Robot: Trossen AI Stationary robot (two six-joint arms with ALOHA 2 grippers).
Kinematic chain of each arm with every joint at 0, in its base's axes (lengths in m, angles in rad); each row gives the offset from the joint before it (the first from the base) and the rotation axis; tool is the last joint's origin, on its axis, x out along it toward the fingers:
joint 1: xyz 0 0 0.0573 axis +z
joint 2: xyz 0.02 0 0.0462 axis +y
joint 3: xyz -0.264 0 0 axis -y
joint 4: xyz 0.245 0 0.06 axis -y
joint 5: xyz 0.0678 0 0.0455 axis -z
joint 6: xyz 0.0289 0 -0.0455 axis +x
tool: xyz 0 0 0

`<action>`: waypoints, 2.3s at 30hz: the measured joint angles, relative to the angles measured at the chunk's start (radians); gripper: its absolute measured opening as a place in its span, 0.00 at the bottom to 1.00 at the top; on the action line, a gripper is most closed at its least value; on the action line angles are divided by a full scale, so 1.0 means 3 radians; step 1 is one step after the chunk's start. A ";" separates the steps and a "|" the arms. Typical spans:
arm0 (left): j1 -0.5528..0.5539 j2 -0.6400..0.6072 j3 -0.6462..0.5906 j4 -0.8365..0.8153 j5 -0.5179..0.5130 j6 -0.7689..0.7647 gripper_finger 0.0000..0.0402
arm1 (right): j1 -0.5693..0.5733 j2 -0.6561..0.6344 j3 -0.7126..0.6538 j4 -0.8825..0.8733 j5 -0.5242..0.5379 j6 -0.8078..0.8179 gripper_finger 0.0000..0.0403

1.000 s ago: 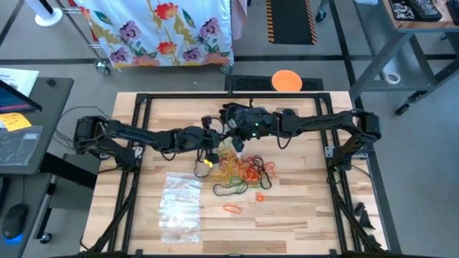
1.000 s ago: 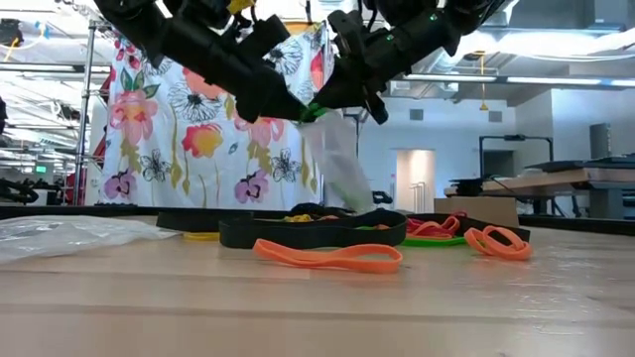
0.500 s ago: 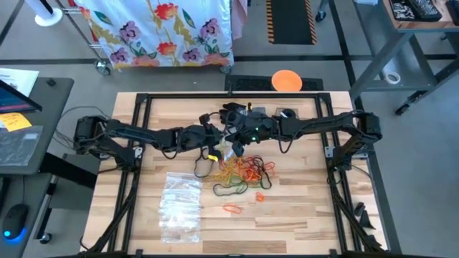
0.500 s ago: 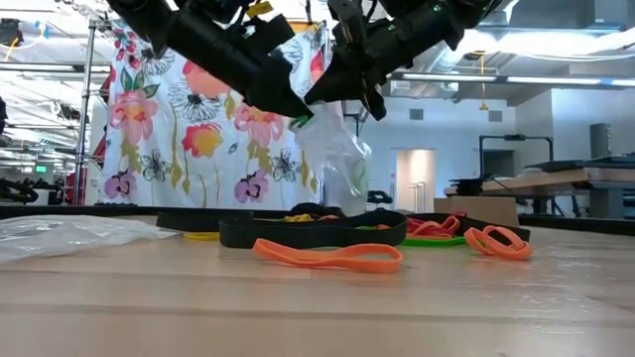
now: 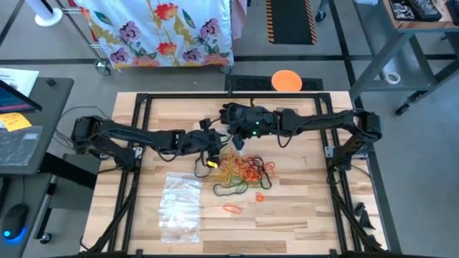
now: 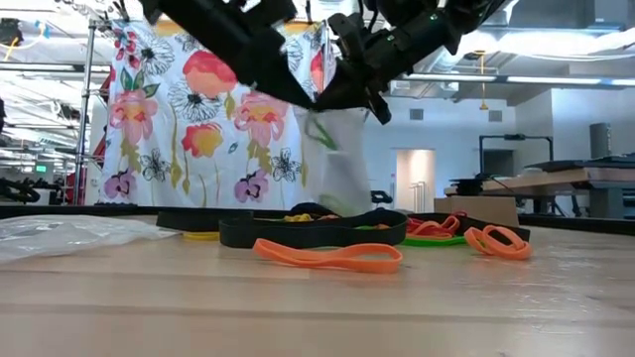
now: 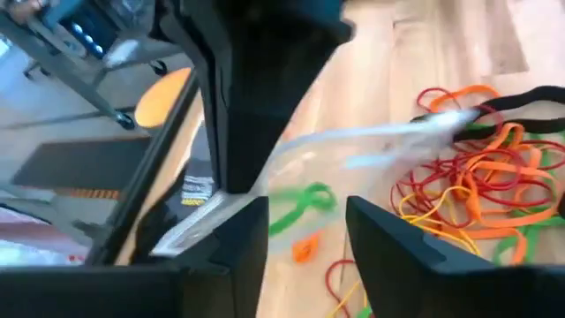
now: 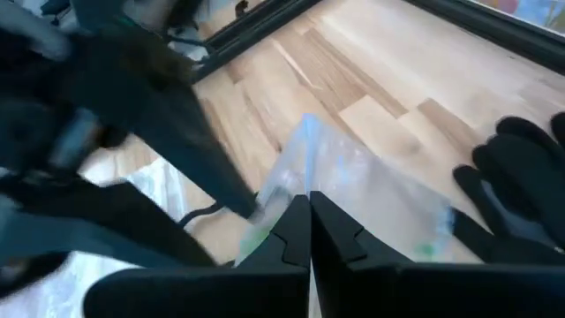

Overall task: Sort rubber bands
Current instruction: Put the green rubber band into the transparent zip bag

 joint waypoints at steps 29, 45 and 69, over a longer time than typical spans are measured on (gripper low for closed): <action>0.0400 0.0853 -0.0776 0.0626 0.0519 -0.0078 0.40 | 0.0017 -0.0715 0.0022 -0.0764 0.0164 -0.0262 0.00; 0.0345 0.0698 -0.0781 0.0138 0.0526 -0.0181 0.02 | 0.0107 -0.0717 0.0020 -0.0754 0.0263 -0.0263 0.00; -0.0047 -0.0832 -0.0775 0.1336 0.0280 0.0612 0.00 | 0.0182 0.0011 0.0018 0.0023 0.0049 0.0046 0.00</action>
